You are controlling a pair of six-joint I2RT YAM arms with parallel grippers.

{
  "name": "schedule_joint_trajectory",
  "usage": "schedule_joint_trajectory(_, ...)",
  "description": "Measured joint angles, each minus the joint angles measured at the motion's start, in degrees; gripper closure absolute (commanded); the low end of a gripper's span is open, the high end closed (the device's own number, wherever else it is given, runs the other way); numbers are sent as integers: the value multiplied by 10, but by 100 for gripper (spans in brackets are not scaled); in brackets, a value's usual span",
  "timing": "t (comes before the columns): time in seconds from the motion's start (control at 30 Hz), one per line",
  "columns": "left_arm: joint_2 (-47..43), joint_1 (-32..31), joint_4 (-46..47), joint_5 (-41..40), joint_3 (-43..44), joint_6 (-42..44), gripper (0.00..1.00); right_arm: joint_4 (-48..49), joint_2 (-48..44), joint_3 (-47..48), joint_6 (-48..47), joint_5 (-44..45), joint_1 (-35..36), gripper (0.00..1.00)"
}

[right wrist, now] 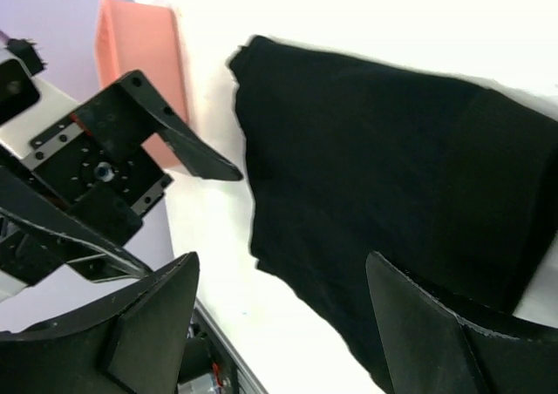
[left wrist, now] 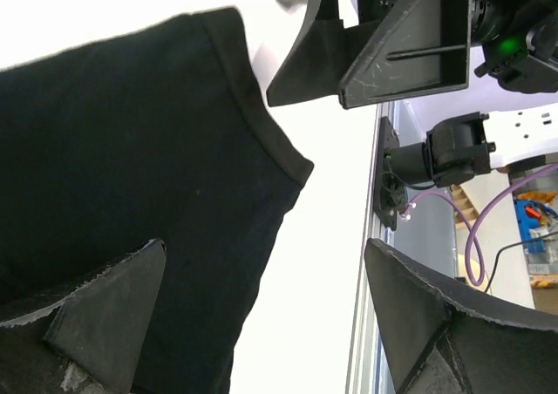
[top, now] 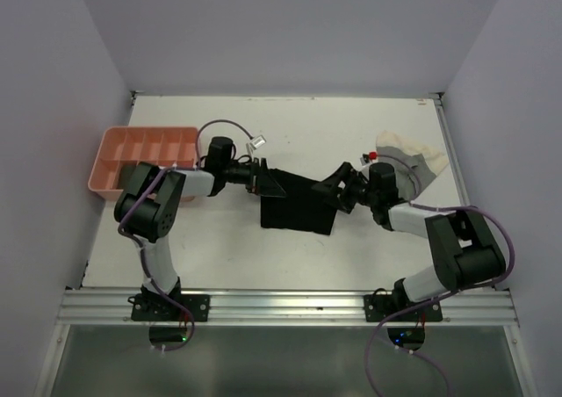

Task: Roll the underwear
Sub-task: Fold the underwear

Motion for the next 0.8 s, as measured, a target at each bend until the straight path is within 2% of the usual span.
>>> schedule_joint_trajectory(0.27, 39, 5, 7, -1, -33, 3, 0, 7, 59, -10, -18, -7, -1, 20)
schedule_joint_trajectory(0.5, 33, 8, -6, 6, -30, 26, 0, -5, 48, -6, -58, -11, -1, 23)
schedule_joint_trajectory(0.67, -22, 8, -106, -17, -11, 115, 0, -154, -63, 43, -175, -7, 0, 25)
schedule_joint_trajectory(0.8, -98, 8, -226, -61, 34, 277, 0, -259, -165, 126, -312, 31, 30, 28)
